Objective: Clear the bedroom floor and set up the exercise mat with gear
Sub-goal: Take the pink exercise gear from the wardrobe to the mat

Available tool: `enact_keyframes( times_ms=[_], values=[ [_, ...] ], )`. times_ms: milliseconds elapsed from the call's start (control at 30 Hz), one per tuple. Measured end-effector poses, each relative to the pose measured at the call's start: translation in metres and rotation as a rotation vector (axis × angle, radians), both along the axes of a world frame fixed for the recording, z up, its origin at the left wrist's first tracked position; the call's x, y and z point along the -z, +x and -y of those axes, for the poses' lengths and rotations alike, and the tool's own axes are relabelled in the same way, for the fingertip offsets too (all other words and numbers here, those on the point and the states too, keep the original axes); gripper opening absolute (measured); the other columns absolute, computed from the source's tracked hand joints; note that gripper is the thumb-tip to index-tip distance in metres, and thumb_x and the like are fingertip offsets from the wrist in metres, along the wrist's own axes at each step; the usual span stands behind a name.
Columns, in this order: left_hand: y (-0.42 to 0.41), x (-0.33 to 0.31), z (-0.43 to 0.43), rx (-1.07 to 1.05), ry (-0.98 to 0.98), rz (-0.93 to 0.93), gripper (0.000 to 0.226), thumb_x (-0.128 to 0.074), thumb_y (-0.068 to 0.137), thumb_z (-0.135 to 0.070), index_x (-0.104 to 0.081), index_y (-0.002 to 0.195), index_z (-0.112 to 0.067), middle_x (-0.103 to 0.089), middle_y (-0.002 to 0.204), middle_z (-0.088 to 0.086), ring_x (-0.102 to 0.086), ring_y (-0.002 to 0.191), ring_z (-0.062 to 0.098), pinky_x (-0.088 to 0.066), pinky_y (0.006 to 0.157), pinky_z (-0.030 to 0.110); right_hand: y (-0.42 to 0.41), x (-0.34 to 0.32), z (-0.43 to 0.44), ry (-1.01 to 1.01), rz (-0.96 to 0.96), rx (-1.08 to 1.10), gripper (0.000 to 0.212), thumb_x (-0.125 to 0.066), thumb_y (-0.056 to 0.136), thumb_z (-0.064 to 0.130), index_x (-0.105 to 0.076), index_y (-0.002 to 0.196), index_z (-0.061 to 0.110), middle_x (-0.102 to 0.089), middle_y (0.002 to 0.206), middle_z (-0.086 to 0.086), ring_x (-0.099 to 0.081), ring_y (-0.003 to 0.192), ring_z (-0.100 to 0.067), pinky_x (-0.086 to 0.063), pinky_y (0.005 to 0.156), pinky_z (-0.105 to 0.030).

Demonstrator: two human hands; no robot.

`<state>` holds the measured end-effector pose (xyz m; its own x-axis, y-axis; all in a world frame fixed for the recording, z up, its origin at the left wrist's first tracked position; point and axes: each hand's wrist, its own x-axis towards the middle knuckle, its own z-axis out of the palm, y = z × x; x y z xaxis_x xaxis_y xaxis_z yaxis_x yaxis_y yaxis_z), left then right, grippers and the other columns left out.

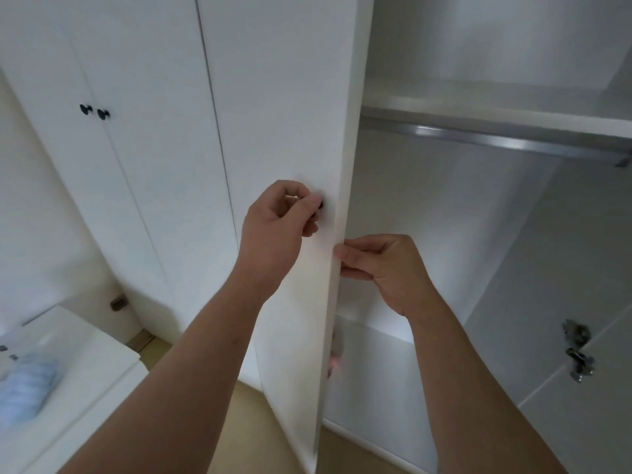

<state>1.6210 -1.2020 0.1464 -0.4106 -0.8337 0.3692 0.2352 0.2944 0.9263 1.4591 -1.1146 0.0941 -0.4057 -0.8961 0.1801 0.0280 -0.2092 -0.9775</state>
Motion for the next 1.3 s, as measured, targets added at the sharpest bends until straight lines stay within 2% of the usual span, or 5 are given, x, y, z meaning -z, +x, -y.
enact_keyframes(
  times_ms=[267,467,700,900,1300],
  values=[
    [0.052,0.005,0.012,-0.131,-0.009,-0.074,0.012,-0.055,0.079,-0.016,-0.055,0.068,-0.020,-0.055,0.069,0.001,-0.051,0.062,0.020,-0.044,0.058,0.024,0.027,-0.021,0.022,0.104,-0.077,-0.494,0.029,-0.079,0.081,0.014,-0.079,0.108,0.004,-0.075,0.112,-0.019,-0.072,0.108,-0.034,-0.060,0.092,-0.040],
    [0.111,0.005,0.029,-0.330,0.034,-0.181,0.016,-0.047,0.077,-0.011,-0.053,0.064,-0.017,-0.049,0.063,-0.002,-0.042,0.055,0.013,-0.039,0.050,0.021,0.081,-0.025,0.058,0.172,-0.051,-0.735,0.052,-0.075,0.084,0.016,-0.064,0.132,0.000,-0.072,0.122,-0.018,-0.068,0.117,-0.031,-0.056,0.099,-0.040],
    [0.175,0.012,0.046,-0.546,0.075,-0.166,0.035,-0.055,0.086,-0.019,-0.052,0.052,-0.028,-0.038,0.057,-0.010,-0.032,0.054,0.010,-0.031,0.050,0.020,0.146,-0.024,0.106,0.190,0.060,-0.779,0.043,-0.071,0.090,0.014,-0.063,0.130,0.003,-0.074,0.119,-0.017,-0.069,0.116,-0.027,-0.055,0.102,-0.040],
    [0.228,0.016,0.073,-0.582,0.213,-0.277,0.023,-0.064,0.089,-0.033,-0.064,0.088,-0.010,-0.064,0.090,0.019,-0.059,0.081,0.027,-0.048,0.075,0.037,0.205,-0.018,0.144,0.200,0.078,-0.727,0.037,-0.063,0.099,0.015,-0.061,0.134,0.003,-0.074,0.122,-0.008,-0.069,0.117,-0.017,-0.050,0.107,-0.037],
    [0.258,0.036,0.132,-0.712,0.112,-0.265,0.016,-0.070,0.088,-0.027,-0.059,0.097,-0.020,-0.071,0.080,-0.003,-0.062,0.076,0.017,-0.048,0.073,0.028,0.261,-0.013,0.181,0.213,0.180,-0.559,0.041,-0.057,0.103,0.010,-0.054,0.142,0.002,-0.061,0.142,-0.010,-0.054,0.135,-0.017,-0.037,0.119,-0.037]
  ],
)
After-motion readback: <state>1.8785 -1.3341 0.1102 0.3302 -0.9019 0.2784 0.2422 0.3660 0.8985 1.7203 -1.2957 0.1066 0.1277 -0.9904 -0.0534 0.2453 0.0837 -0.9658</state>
